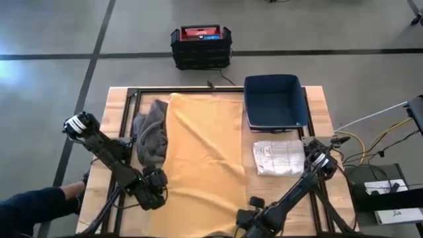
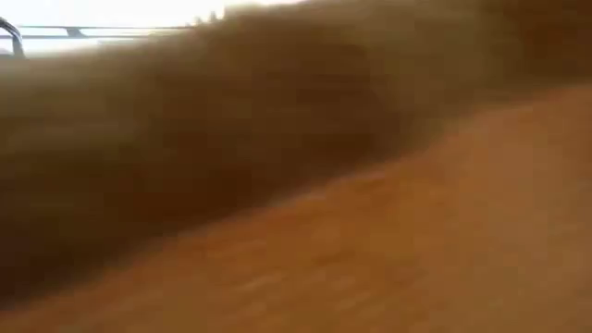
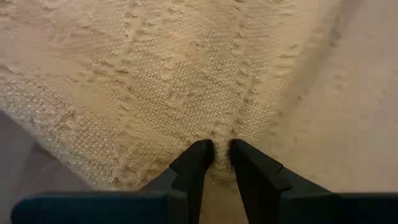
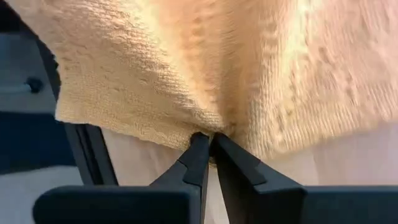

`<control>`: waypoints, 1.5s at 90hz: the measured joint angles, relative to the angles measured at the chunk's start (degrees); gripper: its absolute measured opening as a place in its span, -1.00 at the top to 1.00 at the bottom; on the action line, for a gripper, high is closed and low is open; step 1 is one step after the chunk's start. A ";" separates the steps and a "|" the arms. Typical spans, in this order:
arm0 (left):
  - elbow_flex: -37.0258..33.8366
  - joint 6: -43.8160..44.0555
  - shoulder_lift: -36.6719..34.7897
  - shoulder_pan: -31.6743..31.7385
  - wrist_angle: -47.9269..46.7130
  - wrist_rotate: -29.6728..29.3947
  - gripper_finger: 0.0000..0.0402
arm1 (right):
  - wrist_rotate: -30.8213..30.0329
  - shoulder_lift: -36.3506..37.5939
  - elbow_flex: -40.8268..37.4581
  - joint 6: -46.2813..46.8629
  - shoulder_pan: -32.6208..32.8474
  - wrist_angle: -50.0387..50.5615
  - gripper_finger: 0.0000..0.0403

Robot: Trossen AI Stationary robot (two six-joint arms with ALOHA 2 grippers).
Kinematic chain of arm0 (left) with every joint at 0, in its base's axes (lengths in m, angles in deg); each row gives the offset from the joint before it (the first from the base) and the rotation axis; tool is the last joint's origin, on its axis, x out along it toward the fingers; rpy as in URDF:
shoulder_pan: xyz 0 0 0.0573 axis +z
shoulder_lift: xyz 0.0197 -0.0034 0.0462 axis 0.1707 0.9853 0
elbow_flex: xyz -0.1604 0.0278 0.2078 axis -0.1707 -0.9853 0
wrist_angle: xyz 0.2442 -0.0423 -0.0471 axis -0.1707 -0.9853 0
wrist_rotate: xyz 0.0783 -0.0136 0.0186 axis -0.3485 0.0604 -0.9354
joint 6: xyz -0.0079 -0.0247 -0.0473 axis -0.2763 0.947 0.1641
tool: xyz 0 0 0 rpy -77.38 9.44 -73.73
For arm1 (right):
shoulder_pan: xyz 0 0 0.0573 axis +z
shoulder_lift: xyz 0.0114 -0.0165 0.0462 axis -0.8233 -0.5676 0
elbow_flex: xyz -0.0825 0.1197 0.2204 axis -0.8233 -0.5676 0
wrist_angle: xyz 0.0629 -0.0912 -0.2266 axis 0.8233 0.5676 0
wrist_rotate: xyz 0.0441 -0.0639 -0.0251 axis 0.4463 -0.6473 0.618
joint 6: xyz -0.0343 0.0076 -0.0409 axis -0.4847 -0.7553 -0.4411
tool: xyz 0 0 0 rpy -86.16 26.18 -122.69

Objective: Fold towel
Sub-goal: Fold the yellow towel

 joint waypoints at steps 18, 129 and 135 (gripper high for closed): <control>-0.02 -0.37 -0.64 -0.02 0.01 -0.16 0.64 | 1.75 1.43 -0.14 1.67 1.31 3.73 0.91; 40.36 -29.46 12.41 -9.55 -29.96 -4.93 -0.36 | -9.58 1.81 9.06 -17.17 1.51 0.50 -0.22; 43.27 -25.92 17.11 -12.00 -33.04 -2.59 -0.31 | -11.30 1.40 9.74 -18.28 2.02 -1.08 -0.21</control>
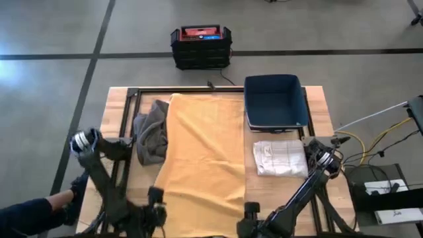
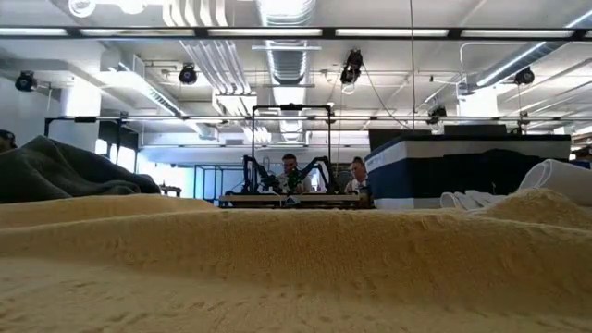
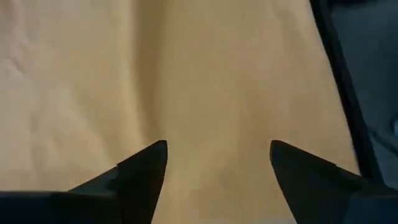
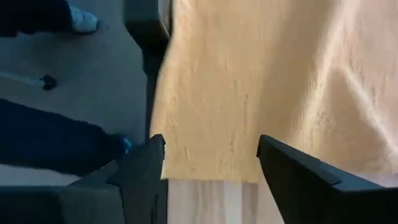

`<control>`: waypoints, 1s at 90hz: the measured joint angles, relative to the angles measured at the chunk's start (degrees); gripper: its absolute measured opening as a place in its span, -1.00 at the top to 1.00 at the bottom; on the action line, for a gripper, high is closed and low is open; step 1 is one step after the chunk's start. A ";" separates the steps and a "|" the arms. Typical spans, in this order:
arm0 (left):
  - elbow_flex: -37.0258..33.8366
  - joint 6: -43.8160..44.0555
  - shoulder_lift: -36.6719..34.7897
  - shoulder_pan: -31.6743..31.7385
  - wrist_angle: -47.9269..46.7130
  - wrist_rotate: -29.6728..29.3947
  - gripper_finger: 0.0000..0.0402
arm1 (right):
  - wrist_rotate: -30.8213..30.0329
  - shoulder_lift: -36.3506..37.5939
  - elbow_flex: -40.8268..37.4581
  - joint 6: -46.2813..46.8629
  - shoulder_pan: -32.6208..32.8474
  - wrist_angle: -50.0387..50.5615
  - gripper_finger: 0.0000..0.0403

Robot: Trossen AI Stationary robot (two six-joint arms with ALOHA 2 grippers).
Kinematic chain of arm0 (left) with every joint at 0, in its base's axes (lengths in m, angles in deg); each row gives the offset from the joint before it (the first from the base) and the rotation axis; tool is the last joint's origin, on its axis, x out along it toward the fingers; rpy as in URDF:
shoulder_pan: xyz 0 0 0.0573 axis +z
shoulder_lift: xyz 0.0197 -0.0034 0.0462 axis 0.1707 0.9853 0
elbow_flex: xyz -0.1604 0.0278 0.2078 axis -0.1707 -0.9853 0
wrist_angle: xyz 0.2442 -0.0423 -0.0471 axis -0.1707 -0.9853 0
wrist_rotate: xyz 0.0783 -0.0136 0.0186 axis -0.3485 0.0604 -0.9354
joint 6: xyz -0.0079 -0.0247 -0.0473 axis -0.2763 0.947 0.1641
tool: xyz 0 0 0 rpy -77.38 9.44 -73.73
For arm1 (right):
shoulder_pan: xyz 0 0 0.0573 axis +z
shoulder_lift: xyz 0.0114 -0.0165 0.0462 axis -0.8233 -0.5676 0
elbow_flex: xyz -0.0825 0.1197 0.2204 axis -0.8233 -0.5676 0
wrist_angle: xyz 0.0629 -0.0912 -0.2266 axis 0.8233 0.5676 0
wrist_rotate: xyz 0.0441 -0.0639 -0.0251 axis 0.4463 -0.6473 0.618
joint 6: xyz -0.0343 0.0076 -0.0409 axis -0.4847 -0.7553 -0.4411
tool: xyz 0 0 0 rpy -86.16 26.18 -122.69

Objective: Fold towel
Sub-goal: Fold the yellow towel

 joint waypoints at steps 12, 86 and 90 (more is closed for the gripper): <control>3.66 5.99 7.25 -3.80 -0.73 4.69 -0.19 | -0.68 -1.83 0.07 -1.48 0.65 -6.11 -0.16; 6.57 16.70 16.01 -7.98 6.87 6.53 -0.11 | -2.46 -12.24 4.36 5.74 2.13 -7.05 0.03; 6.51 16.93 16.16 -7.96 7.06 6.49 -0.10 | -3.25 -12.26 4.34 6.06 2.11 -6.63 0.05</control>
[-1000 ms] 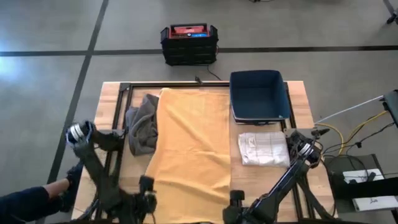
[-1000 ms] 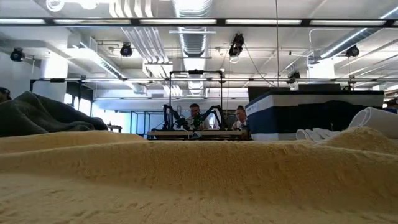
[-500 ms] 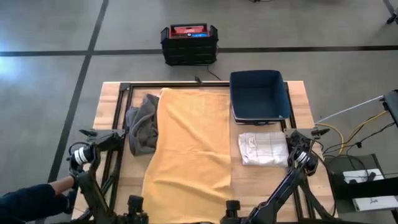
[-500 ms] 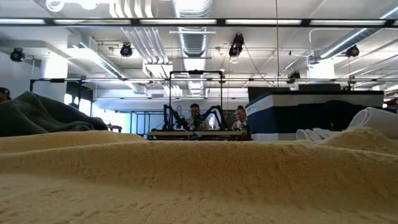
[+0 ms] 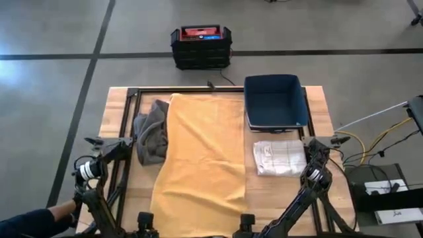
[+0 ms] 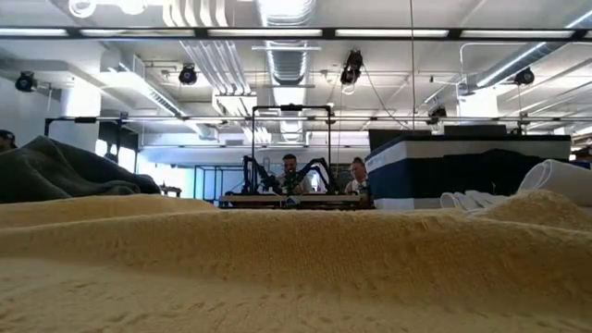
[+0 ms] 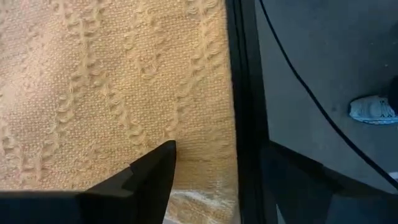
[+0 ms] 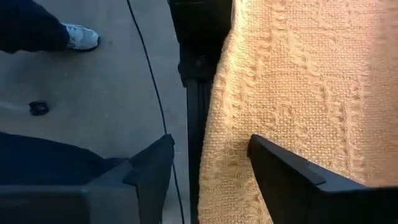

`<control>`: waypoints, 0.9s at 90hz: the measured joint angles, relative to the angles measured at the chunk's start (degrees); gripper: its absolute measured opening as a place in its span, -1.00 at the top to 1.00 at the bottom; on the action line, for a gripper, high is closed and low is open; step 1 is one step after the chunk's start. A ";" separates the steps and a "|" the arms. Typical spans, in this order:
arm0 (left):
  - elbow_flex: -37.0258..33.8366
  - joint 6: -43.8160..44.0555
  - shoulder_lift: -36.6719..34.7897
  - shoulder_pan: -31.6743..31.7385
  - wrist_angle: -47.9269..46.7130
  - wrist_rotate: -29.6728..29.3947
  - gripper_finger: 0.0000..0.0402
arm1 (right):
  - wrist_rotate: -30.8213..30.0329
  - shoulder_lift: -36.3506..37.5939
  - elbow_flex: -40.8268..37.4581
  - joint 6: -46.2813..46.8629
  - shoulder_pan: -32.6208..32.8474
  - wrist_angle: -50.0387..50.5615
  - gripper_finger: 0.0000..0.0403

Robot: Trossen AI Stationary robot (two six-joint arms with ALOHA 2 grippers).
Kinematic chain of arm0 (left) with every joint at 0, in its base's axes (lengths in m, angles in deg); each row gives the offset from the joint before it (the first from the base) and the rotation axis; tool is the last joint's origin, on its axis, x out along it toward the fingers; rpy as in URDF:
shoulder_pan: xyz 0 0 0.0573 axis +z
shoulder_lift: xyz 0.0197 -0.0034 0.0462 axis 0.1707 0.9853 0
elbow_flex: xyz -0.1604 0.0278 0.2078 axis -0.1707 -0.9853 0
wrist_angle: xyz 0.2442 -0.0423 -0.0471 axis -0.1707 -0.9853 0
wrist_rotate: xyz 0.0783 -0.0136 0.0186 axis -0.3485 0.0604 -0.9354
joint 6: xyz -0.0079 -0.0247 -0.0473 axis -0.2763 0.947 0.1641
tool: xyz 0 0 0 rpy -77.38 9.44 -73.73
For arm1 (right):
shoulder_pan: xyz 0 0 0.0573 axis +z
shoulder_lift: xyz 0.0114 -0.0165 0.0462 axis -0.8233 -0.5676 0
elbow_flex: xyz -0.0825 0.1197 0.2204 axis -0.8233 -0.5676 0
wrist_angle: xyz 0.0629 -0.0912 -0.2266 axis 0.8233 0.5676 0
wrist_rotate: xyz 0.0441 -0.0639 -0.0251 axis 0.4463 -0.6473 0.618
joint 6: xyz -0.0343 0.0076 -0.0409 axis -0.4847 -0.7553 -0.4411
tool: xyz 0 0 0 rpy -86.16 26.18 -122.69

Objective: Fold towel
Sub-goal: Fold the yellow towel

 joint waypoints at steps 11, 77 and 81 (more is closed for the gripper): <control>-0.62 1.80 0.01 0.07 0.53 0.01 -0.06 | -1.79 -0.02 -0.22 1.55 -0.09 1.35 0.12; -1.35 2.36 -0.52 0.08 3.24 -0.78 0.99 | -1.35 0.11 0.36 3.44 -0.24 9.74 0.97; -1.28 2.34 -1.10 0.13 2.68 -1.42 0.99 | -1.04 0.13 1.17 3.73 -0.24 12.32 0.98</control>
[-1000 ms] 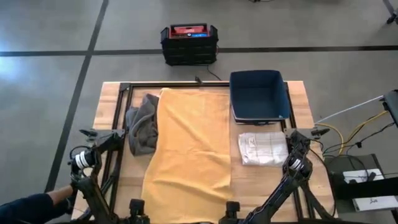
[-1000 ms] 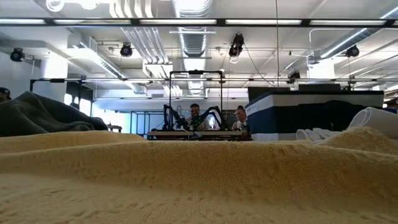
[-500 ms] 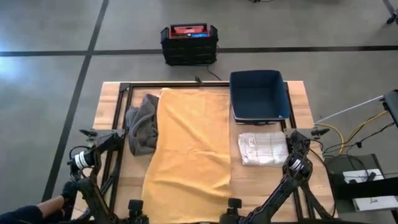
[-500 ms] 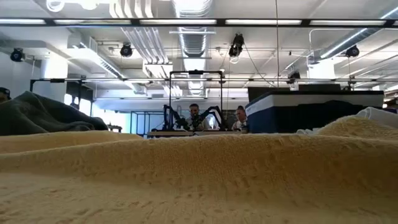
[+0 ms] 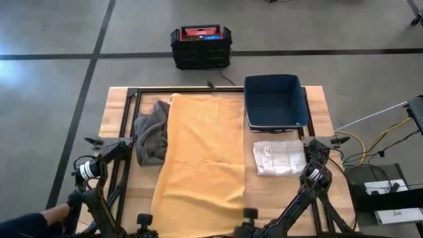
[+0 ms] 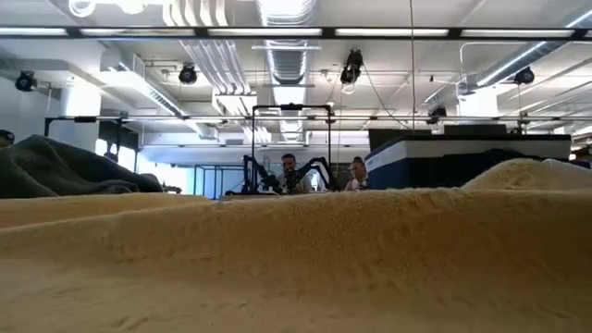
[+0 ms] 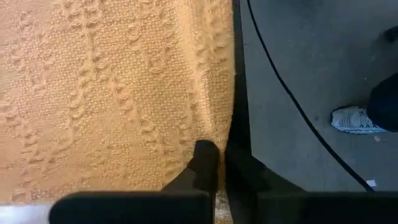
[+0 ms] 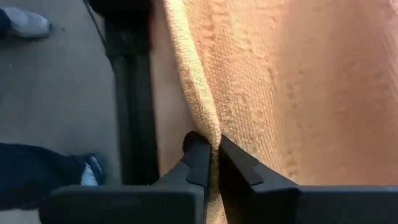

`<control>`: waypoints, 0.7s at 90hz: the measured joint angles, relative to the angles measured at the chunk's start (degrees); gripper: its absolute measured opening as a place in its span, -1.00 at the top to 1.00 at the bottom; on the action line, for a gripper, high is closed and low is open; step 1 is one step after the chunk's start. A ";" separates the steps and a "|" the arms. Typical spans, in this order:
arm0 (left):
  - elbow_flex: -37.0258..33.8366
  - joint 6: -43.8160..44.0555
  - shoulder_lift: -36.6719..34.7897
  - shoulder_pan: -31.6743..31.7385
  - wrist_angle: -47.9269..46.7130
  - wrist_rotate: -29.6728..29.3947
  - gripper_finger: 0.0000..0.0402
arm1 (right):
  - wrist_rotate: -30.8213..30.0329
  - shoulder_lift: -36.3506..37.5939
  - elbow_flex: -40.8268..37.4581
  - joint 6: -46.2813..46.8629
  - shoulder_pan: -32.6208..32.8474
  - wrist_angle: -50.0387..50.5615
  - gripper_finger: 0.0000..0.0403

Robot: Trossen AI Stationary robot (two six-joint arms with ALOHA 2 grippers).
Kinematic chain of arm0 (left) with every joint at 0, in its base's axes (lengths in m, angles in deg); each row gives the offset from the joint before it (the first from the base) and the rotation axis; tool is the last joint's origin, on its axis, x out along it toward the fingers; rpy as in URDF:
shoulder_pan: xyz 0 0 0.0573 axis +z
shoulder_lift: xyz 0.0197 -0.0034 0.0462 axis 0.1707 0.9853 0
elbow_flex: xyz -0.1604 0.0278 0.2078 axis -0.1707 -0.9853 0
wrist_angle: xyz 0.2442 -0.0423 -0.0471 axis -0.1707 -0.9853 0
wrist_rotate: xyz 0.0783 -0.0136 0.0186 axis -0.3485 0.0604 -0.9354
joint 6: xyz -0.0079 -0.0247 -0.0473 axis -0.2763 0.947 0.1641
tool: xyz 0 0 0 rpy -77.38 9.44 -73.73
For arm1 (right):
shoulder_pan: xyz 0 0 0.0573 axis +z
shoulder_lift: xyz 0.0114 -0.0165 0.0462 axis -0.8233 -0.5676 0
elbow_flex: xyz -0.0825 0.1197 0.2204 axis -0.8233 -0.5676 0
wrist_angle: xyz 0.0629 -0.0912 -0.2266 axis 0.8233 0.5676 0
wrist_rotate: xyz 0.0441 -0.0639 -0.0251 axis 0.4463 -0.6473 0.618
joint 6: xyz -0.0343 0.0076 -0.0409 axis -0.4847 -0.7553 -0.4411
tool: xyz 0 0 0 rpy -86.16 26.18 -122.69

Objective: Fold towel
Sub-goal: Fold the yellow towel

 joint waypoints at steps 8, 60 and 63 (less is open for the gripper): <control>-0.25 0.02 -1.90 0.30 -2.77 -2.66 0.99 | 0.32 0.08 2.09 0.28 -0.02 5.80 0.99; -0.01 2.42 -13.82 -0.66 -3.83 -3.75 1.00 | 4.44 1.09 19.71 5.65 2.47 16.13 0.99; 0.06 2.39 -14.11 -0.81 -2.74 -3.77 1.00 | 4.44 1.09 20.52 6.21 2.92 15.98 0.99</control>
